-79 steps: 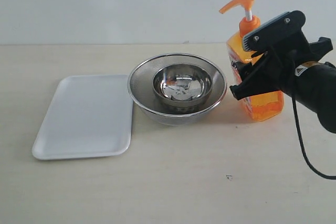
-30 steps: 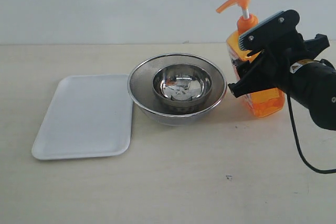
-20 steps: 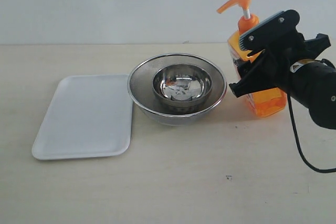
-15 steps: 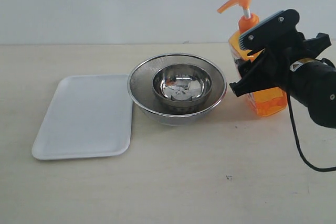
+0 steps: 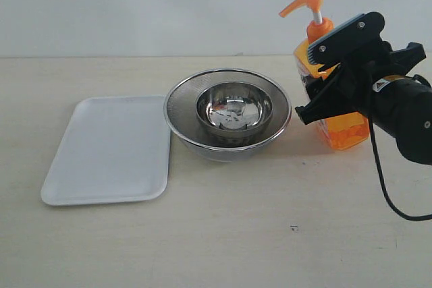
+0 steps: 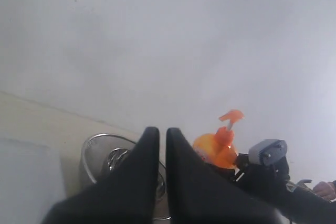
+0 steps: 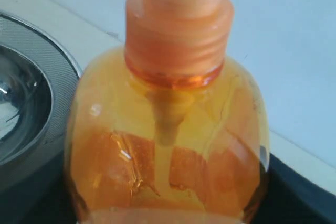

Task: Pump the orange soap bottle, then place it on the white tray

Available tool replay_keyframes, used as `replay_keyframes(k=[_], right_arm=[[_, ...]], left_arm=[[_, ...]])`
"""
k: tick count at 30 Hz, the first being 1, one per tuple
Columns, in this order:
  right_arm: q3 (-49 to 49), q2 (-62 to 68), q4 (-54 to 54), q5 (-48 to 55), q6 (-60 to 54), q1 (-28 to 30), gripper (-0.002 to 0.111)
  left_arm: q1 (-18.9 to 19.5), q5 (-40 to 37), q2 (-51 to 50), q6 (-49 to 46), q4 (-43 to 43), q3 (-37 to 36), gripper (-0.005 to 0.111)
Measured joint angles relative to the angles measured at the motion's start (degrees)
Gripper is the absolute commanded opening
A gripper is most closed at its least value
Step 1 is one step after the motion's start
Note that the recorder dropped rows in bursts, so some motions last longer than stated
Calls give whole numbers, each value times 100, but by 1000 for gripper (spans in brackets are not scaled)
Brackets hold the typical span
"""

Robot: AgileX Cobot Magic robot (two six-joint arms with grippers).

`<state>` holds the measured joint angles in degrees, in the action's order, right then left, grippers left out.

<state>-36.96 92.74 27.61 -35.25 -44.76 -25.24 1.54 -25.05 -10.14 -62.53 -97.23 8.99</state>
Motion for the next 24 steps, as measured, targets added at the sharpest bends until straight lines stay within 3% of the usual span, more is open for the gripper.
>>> replay_keyframes(k=[9,13,18,24], right_arm=[[0,0,0,0,20,0,0],[-3,0,0,2,20,0,0],[-12,0,0,2,25,0,0],[-12,0,4,2,25,0,0]], left_arm=[[0,-892,-2459,-470,-236,1273,5],[0,-1192,-3092,-574,-246,1648,5],[0,-1856,-3777,-1400,-245,2101,5],[-13,-2078,-4911,-1703,-245,3010,5]])
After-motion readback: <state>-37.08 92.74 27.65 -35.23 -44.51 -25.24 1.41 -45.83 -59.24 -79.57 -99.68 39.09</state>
